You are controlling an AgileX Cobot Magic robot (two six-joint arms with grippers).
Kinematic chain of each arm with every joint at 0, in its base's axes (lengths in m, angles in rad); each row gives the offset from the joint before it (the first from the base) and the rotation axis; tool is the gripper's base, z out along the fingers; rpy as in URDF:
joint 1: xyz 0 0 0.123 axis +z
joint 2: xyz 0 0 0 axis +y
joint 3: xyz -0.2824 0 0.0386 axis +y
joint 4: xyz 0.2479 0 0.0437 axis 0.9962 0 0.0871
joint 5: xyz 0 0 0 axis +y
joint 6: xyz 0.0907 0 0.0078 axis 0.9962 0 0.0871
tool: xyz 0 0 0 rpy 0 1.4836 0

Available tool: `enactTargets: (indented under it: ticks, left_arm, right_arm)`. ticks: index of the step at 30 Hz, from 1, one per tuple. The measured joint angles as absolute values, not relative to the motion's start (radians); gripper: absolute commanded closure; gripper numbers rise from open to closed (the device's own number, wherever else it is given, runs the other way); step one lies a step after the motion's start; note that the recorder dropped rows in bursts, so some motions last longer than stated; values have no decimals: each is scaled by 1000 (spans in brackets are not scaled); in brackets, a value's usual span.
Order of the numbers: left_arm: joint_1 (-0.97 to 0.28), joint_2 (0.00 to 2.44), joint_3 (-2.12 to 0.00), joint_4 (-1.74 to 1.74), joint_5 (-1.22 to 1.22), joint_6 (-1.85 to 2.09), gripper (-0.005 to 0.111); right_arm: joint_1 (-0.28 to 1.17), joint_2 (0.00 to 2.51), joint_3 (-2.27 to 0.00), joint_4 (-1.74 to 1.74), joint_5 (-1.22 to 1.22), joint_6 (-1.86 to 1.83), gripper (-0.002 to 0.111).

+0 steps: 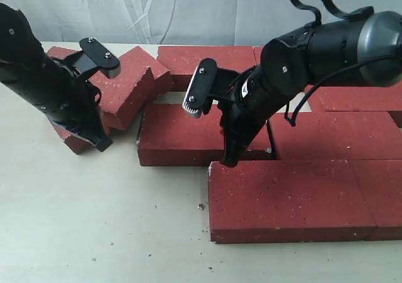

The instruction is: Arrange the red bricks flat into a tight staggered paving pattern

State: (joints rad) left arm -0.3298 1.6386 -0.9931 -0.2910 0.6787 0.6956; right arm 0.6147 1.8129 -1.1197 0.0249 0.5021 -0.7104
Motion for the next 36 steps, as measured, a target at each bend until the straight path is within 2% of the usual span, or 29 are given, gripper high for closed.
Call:
enactTargets:
  ticks: [5, 12, 20, 26, 30, 36]
  left_arm:
    - [-330, 1605, -1007, -291, 729, 696, 107]
    - [-284, 1489, -990, -283, 653, 649, 107]
    - [-114, 1485, -936, -277, 673, 583, 107]
    - [-59, 1485, -931, -275, 673, 583, 107]
    - [-55, 1485, -931, -275, 669, 583, 107]
    - [-55, 1485, -931, -286, 662, 585, 107]
  right_arm:
    - [615, 1825, -1142, 67, 329, -705, 109]
    - [543, 1875, -1315, 234, 275, -694, 109]
    - [441, 2135, -1768, 409, 499, -715, 109]
    - [377, 2360, -2033, 696, 777, -993, 109]
    - [329, 2460, -2148, 886, 878, -1147, 109]
    - [305, 2542, -2217, 969, 940, -1301, 109]
